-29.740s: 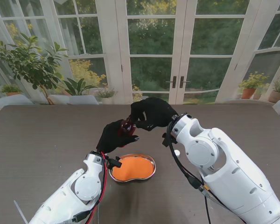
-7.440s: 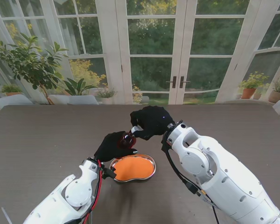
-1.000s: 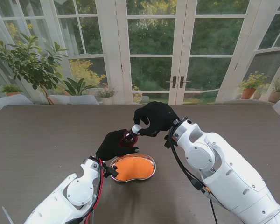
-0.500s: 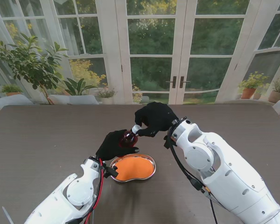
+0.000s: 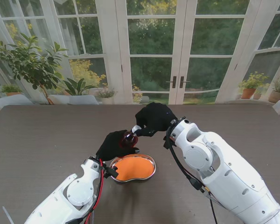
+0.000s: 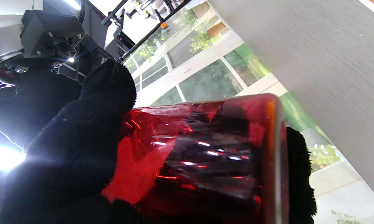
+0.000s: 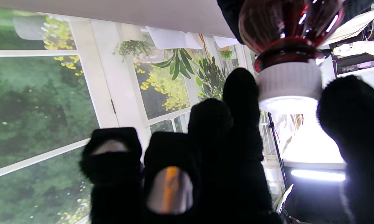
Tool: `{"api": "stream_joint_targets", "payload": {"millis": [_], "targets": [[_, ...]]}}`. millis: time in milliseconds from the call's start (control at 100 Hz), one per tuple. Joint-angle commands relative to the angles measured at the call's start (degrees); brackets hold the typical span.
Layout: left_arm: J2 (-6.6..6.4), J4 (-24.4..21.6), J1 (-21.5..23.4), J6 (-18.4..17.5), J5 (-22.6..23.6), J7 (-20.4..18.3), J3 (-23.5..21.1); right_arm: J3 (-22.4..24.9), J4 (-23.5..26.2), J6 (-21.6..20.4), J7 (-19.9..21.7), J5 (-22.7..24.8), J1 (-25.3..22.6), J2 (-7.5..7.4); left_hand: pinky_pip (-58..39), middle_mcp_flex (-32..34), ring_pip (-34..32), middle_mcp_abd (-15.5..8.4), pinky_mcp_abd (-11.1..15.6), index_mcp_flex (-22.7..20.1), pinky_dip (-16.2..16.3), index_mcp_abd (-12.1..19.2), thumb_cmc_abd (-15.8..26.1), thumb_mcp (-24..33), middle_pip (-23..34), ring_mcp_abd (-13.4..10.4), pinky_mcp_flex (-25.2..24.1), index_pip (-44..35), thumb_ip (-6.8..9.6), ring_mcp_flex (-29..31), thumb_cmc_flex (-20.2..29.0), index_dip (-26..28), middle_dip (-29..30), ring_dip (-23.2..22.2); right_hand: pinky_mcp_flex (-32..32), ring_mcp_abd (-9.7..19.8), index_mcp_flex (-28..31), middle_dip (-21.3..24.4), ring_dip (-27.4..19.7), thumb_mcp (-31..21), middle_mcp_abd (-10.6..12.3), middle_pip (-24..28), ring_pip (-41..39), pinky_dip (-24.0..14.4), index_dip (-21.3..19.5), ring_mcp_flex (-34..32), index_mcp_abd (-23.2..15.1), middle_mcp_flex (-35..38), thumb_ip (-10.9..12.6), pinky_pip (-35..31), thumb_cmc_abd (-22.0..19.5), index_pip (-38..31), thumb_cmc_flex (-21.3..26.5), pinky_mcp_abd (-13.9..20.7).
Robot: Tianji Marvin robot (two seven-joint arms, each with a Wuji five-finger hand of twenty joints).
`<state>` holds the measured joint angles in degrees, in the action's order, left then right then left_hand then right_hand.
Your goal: Collect the cotton balls from the tray into a sample bottle
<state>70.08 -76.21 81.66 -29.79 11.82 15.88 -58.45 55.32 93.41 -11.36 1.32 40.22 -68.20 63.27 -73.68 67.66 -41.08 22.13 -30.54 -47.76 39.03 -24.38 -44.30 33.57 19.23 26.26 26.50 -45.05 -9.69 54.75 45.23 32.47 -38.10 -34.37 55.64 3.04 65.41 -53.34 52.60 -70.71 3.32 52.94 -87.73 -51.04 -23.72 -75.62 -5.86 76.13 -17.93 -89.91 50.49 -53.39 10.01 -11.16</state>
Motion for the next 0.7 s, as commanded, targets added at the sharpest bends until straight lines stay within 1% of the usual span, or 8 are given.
{"api": "stream_joint_targets", "payload": {"millis": [0, 20, 200, 220, 270, 510, 620, 690], "targets": [[0.21, -0.18, -0.1, -0.14, -0.17, -1.04, -0.01, -0.35, 0.46, 0.08, 1.21, 0.05, -0.1, 0.05, 0.01, 3.23, -0.99, -5.33, 1.29, -6.93, 0.15, 13.14, 12.84, 8.18, 0.25, 1.17, -2.42, -4.13, 0.62, -0.12, 9.02, 1.06, 0.56, -0.63, 1.86, 4.12, 5.3, -0.66, 1.65, 0.0, 2.02, 0.9, -4.3, 0.76, -4.69, -0.01, -0.14, 6.25, 4.67, -4.3, -1.42, -1.99, -0.21, -1.39], [0.21, -0.18, -0.1, -0.15, -0.18, -1.03, -0.01, -0.38, 0.46, 0.13, 1.24, 0.04, -0.08, 0.05, 0.01, 3.23, -0.99, -5.37, 1.29, -6.95, 0.15, 13.16, 12.82, 8.2, 0.25, 1.15, -2.42, -4.15, 0.64, -0.12, 9.06, 1.07, 0.56, -0.63, 2.31, 4.27, 6.19, -1.01, 1.91, 0.07, 2.05, 1.74, -4.9, 0.9, -6.61, -0.01, -0.13, 6.44, 5.24, -4.58, -1.47, -1.56, -0.44, -1.43], [0.22, -0.12, -0.14, -0.21, -0.18, -1.01, 0.03, -0.85, 0.4, 0.59, 1.44, -0.11, 0.22, 0.09, -0.01, 3.24, -0.99, -5.3, 1.33, -7.0, 0.15, 13.14, 12.8, 8.18, 0.22, 1.17, -2.39, -4.18, 0.62, -0.16, 8.98, 1.09, 0.67, -0.63, 4.36, 4.64, 9.27, -0.43, 2.88, 0.88, 1.61, 7.2, -7.2, 1.17, -8.46, 0.02, -0.55, 6.86, 5.25, -5.51, -2.36, -3.18, -1.28, -1.85], [0.22, -0.12, -0.14, -0.21, -0.17, -1.02, 0.03, -0.92, 0.38, 0.63, 1.43, -0.1, 0.26, 0.1, 0.0, 3.22, -0.98, -5.25, 1.32, -6.98, 0.15, 13.09, 12.8, 8.19, 0.21, 1.18, -2.41, -4.16, 0.63, -0.17, 9.0, 1.08, 0.67, -0.63, 4.54, 4.73, 9.4, -0.21, 2.95, 0.96, 2.09, 7.81, -7.36, 1.22, -8.72, 0.01, -0.56, 6.9, 5.26, -5.58, -2.47, -3.67, -1.32, -1.85], [0.22, -0.12, -0.13, -0.21, -0.16, -1.02, 0.03, -1.11, 0.24, 0.65, 1.2, -0.03, 0.37, 0.16, 0.0, 3.29, -1.01, -5.25, 1.28, -7.01, 0.15, 13.08, 12.79, 8.22, 0.25, 1.25, -2.41, -4.18, 0.64, -0.11, 9.03, 1.08, 0.66, -0.64, 5.19, 4.91, 9.6, 0.48, 3.27, 1.08, 2.17, 9.77, -8.04, 1.43, -9.25, 0.01, -0.57, 6.88, 5.25, -5.89, -2.54, -5.27, -1.62, -1.75], [0.22, -0.06, -0.16, -0.28, -0.09, -0.96, 0.01, -1.86, 0.05, 1.2, 0.9, 0.38, 0.79, 0.24, -0.01, 3.32, -1.05, -5.28, 1.18, -7.02, 0.17, 13.09, 12.82, 8.17, 0.27, 1.24, -2.4, -4.17, 0.62, -0.12, 9.02, 1.08, 0.74, -0.67, 8.14, 5.7, 10.6, 1.75, 4.73, 2.55, 1.84, 17.15, -11.04, 2.24, -9.82, 0.01, -1.02, 7.04, 5.04, -6.81, -3.51, -13.17, -3.59, -2.39], [0.23, -0.04, -0.16, -0.31, -0.14, -0.97, 0.01, -1.95, 0.01, 1.24, 0.54, 0.68, 0.76, 0.29, 0.0, 3.3, -1.02, -5.3, 1.24, -7.03, 0.16, 13.15, 12.81, 8.2, 0.29, 1.25, -2.38, -4.16, 0.63, -0.16, 9.02, 1.07, 0.76, -0.66, 9.1, 5.74, 10.74, 2.22, 5.17, 2.92, 1.54, 19.31, -12.03, 2.55, -9.67, 0.01, -1.06, 7.02, 4.94, -6.92, -3.45, -15.85, -4.86, -2.78], [0.22, -0.03, -0.18, -0.33, -0.14, -0.99, 0.01, -1.9, 0.13, 1.4, 0.45, 1.0, 0.65, 0.26, -0.01, 3.27, -1.06, -5.19, 1.32, -7.01, 0.16, 13.08, 12.8, 8.2, 0.28, 1.23, -2.39, -4.14, 0.63, -0.09, 9.04, 1.06, 0.78, -0.67, 9.12, 5.78, 10.62, 2.6, 5.18, 3.39, 1.45, 19.11, -12.02, 2.58, -9.21, 0.02, -0.89, 6.97, 4.87, -6.91, -3.93, -15.51, -6.01, -2.82]]}}
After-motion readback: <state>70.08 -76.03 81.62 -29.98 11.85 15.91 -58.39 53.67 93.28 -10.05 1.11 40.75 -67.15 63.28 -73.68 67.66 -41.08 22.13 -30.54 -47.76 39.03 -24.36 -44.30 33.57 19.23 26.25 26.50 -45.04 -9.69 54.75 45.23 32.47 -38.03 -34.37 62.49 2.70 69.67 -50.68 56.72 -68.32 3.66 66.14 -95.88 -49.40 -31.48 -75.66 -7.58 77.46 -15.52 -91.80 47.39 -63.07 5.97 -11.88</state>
